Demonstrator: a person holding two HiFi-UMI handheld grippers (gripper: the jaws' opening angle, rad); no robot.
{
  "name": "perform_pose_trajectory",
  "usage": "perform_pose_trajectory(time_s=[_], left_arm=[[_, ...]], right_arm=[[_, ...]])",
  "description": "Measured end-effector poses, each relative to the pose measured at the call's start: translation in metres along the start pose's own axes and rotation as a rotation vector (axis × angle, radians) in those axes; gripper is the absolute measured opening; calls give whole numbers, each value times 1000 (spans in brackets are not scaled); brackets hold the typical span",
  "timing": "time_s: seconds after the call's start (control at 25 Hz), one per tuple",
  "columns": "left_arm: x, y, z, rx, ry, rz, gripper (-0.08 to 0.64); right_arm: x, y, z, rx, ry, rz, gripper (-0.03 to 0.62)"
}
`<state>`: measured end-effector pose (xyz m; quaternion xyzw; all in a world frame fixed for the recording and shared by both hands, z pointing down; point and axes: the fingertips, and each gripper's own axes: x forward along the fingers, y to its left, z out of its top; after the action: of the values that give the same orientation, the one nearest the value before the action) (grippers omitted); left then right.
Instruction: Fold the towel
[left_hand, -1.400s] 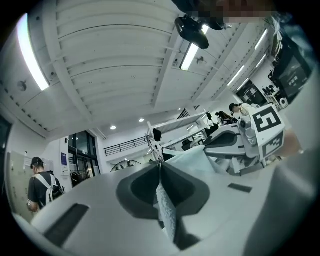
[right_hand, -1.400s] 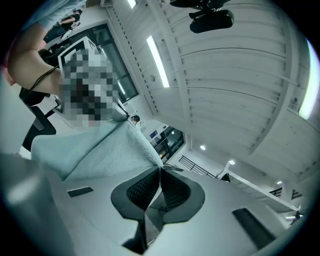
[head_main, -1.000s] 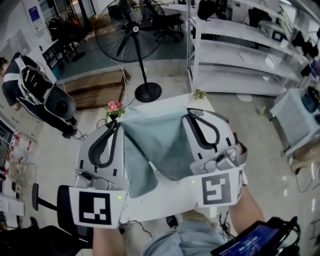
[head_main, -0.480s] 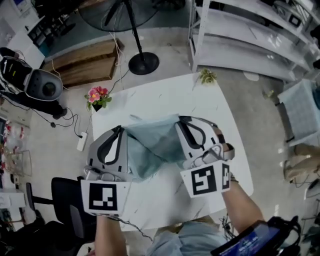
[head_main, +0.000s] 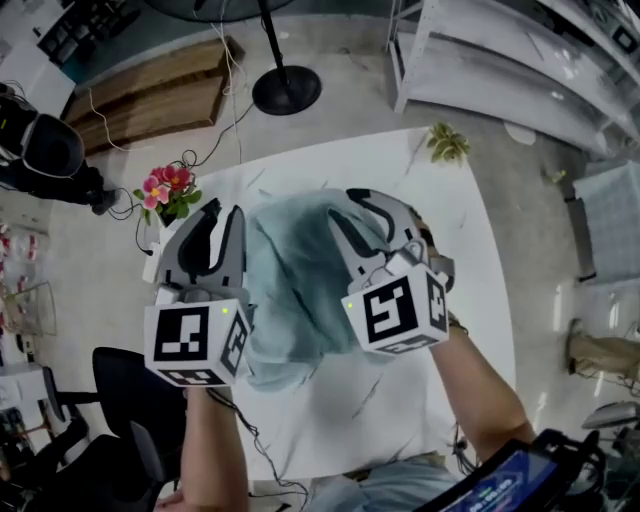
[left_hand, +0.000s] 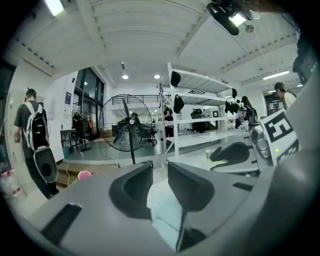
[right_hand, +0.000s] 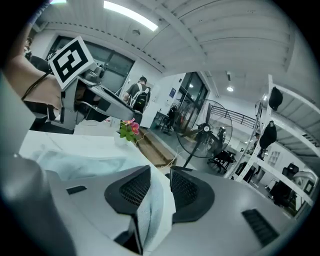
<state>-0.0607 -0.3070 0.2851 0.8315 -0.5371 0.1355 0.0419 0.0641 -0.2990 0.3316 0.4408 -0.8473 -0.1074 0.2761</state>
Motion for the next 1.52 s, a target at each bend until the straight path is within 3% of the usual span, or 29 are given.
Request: perform_pose_trajectory(time_s=[0.28,0.6,0.84,1.08,1.32,1.52], left_arm=[[-8,-6,-24,7,50,-15,109],[-59,-29,-39,-27,98,-6,121],[-111,-34,-60,-61,115,22,127],[-155,-51,-117,-102,178,24,133],[-193,-87,-174,-92,238,-32,190],[-207,-107,-212,-96,299,-110,245]], right_arm=[[9,23,-12,3,9,49,130],[-20,27,-13,8,4,57,121],[-45,57,-8,10,2,80,120],[-67,112,-13,-18,24,160,118],[-89,170,-30,-46,58,264,120],[-91,192,-34,-77,61,312,120]])
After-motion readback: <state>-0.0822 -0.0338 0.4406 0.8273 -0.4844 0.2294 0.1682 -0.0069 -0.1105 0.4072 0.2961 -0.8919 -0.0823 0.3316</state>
